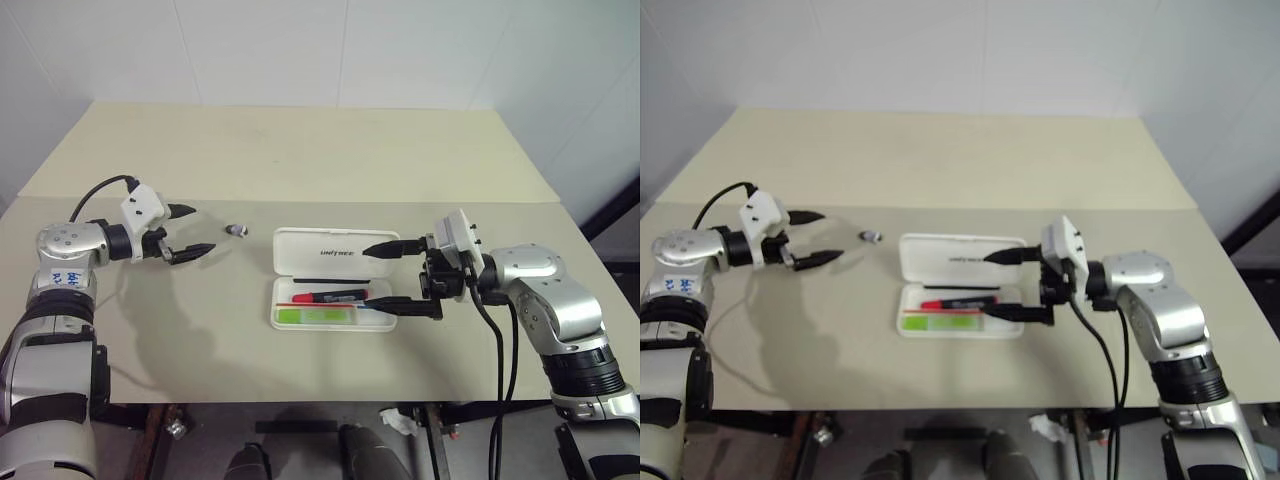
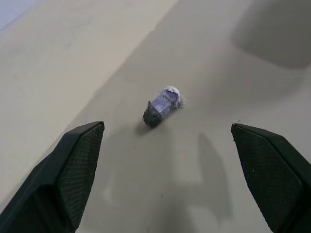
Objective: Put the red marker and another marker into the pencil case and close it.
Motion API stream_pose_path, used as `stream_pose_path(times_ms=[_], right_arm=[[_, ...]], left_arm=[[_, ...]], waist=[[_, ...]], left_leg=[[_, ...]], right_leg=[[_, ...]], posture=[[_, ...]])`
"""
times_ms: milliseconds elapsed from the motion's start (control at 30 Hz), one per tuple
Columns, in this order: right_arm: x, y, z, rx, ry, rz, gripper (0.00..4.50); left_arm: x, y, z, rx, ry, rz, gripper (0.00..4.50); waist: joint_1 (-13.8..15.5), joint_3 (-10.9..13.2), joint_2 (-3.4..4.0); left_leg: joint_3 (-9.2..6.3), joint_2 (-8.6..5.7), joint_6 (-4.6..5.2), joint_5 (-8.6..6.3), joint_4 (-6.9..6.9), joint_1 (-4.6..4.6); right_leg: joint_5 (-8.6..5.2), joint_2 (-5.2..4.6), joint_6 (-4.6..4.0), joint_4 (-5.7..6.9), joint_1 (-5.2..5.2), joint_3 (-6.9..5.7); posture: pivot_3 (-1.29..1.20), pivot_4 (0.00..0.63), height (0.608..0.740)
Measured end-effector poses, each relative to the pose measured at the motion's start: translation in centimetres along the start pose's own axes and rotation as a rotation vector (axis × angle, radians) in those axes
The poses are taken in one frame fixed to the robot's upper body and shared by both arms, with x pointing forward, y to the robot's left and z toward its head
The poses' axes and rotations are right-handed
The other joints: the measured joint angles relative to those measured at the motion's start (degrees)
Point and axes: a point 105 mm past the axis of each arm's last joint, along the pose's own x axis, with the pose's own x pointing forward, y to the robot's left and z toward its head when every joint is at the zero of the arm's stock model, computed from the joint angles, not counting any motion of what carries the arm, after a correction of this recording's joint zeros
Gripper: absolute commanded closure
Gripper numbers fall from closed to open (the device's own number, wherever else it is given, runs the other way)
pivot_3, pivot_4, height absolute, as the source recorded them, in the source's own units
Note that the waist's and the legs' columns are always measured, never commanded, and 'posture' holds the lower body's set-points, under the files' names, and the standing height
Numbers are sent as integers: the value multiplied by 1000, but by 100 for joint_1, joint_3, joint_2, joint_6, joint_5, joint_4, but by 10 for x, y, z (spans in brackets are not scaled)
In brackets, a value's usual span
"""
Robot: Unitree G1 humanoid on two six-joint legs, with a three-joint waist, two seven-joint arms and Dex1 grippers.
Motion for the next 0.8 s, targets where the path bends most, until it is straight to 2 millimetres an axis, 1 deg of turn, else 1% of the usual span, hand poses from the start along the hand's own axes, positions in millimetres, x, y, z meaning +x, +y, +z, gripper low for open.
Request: stream_pose_path(times_ms=[167, 233, 333, 400, 500, 567, 667, 733, 800], right_arm=[[0, -1, -1, 1, 0, -20, 16], [-1, -1, -3, 5, 2, -29, 16], [-1, -2, -4, 6, 5, -39, 16], [0, -1, -3, 2, 5, -46, 16], [-1, 0, -6, 9, 6, -60, 16], [-2, 1, -6, 8, 6, -73, 16], [-1, 5, -7, 5, 6, -75, 16], [-1, 5, -8, 13, 8, -81, 16], [-1, 5, -9, 16, 9, -84, 16]], left_arm=[[6, 7, 5, 38, 61, -5, 0], [8, 8, 6, 28, 71, -7, 0], [16, 9, 13, 27, 65, -7, 0], [19, 10, 12, 8, 70, 6, 0], [25, 11, 10, -13, 67, 34, 0], [32, 16, 11, -48, 50, 116, 0], [37, 22, 3, -105, 58, 228, 0], [41, 19, -5, -139, 61, 261, 0], [48, 10, -14, -172, 60, 263, 0]], waist=[[13, 0, 0], [22, 0, 0], [63, 0, 0], [68, 0, 0], [90, 0, 0], [131, 0, 0], [137, 0, 0], [129, 0, 0], [137, 0, 0]], left_leg=[[0, 0, 0, 0, 0, 1], [0, 0, 0, 0, 0, 1], [0, 0, 0, 0, 1, 1], [0, 0, 0, 0, 1, 1], [0, 0, 0, 0, 0, 1], [-1, 0, 0, 0, 5, 0], [-2, 0, -1, 0, 12, -1], [1, -1, -1, -1, 15, 1], [0, -1, -1, 0, 21, 1]], right_leg=[[0, 1, 0, 3, 0, 0], [-1, 2, 1, 4, -1, 0], [-1, 2, 1, 4, 0, 0], [-1, 2, 2, 5, 0, 1], [-1, 2, 2, 7, -1, 1], [-1, 2, 3, 9, -1, 0], [0, 2, 5, 12, 0, 1], [1, 2, 6, 16, 1, 3], [1, 2, 6, 21, 1, 2]], posture=[[0, 150, 740], [0, 150, 740], [0, 150, 740], [0, 150, 740], [0, 150, 740], [0, 150, 740], [0, 150, 740], [0, 150, 740], [0, 150, 740]])
